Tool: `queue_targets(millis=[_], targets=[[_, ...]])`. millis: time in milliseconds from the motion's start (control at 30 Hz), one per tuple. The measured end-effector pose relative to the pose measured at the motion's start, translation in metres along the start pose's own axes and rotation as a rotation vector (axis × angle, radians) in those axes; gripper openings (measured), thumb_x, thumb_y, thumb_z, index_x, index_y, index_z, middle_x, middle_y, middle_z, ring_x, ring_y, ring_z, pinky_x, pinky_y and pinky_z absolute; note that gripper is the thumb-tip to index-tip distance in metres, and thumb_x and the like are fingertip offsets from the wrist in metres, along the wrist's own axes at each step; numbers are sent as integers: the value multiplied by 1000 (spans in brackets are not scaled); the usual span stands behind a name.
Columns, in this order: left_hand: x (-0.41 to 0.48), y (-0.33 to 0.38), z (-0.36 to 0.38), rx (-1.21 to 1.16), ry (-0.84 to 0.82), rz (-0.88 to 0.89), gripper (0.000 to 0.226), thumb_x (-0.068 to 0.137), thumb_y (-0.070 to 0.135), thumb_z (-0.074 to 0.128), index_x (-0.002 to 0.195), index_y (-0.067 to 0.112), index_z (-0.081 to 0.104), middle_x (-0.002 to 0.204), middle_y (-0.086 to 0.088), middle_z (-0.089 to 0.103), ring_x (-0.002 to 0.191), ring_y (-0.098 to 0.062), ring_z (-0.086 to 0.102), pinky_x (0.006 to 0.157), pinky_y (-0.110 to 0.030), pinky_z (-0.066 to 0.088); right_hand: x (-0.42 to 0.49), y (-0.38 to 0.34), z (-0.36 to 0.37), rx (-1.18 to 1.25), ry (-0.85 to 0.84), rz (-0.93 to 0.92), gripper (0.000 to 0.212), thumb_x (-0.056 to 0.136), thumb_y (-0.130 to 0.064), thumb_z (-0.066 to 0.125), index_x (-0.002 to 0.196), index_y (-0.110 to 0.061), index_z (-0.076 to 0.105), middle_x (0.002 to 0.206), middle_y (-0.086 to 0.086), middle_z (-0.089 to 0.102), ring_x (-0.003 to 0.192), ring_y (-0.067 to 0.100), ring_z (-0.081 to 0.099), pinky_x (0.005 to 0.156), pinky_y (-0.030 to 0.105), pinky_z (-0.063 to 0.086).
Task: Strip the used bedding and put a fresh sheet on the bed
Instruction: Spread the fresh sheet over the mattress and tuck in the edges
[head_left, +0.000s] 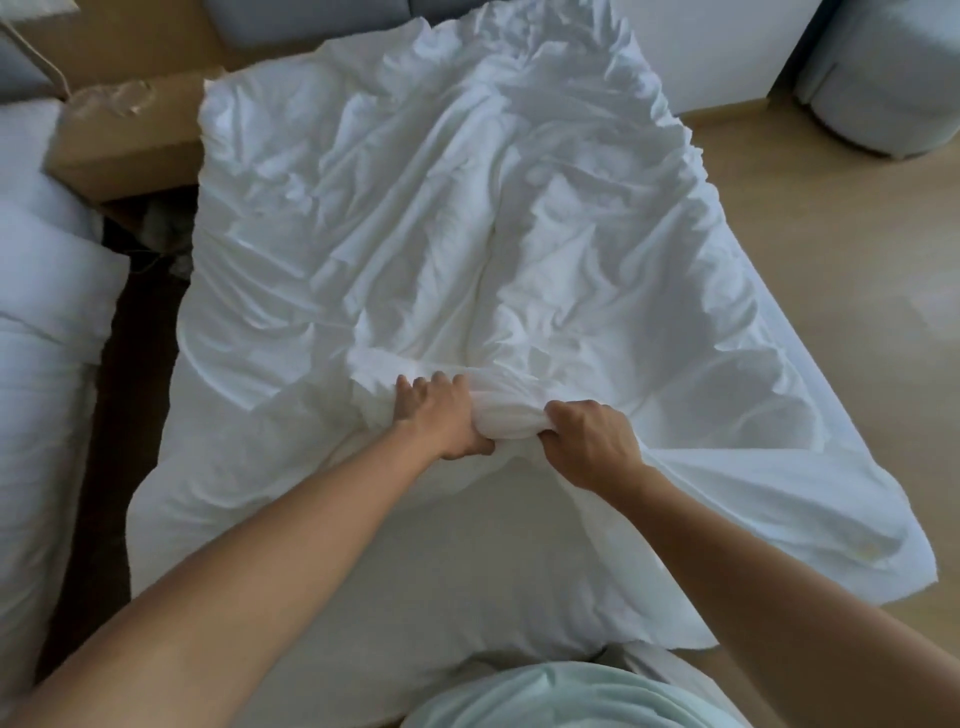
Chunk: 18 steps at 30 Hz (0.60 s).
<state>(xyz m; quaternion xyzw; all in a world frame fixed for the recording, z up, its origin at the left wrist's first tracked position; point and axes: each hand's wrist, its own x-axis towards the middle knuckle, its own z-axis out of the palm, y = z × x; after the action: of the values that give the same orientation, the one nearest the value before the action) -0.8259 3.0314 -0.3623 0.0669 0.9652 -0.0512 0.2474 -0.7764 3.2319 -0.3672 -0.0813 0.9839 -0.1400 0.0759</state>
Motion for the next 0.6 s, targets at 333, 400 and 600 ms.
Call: queue_targets(millis=[333, 400, 600], targets=[[-46, -41, 35, -58, 407, 66, 49, 73, 51, 60, 103, 12, 57, 97, -8, 62, 85, -32, 60, 73, -39, 43, -5, -34, -26, -128, 74, -60, 15, 82, -22, 52, 71, -13, 47, 59, -2, 50, 53, 29, 44, 48, 30, 25], [-48, -39, 33, -146, 418, 81, 37, 77, 35, 61, 103, 9, 57, 98, -10, 62, 85, -34, 61, 69, -38, 44, -4, -42, -30, -159, 63, -78, 12, 84, -25, 49, 77, -16, 50, 64, -3, 54, 57, 29, 49, 49, 31, 26], [-42, -19, 6, -244, 431, 138, 19, 79, 12, 61, 96, 11, 54, 98, -10, 68, 86, -36, 67, 63, -34, 37, -11, -68, -26, -296, 166, -98, 44, 77, -43, 68, 108, -12, 62, 96, 7, 60, 81, 31, 59, 64, 38, 43]])
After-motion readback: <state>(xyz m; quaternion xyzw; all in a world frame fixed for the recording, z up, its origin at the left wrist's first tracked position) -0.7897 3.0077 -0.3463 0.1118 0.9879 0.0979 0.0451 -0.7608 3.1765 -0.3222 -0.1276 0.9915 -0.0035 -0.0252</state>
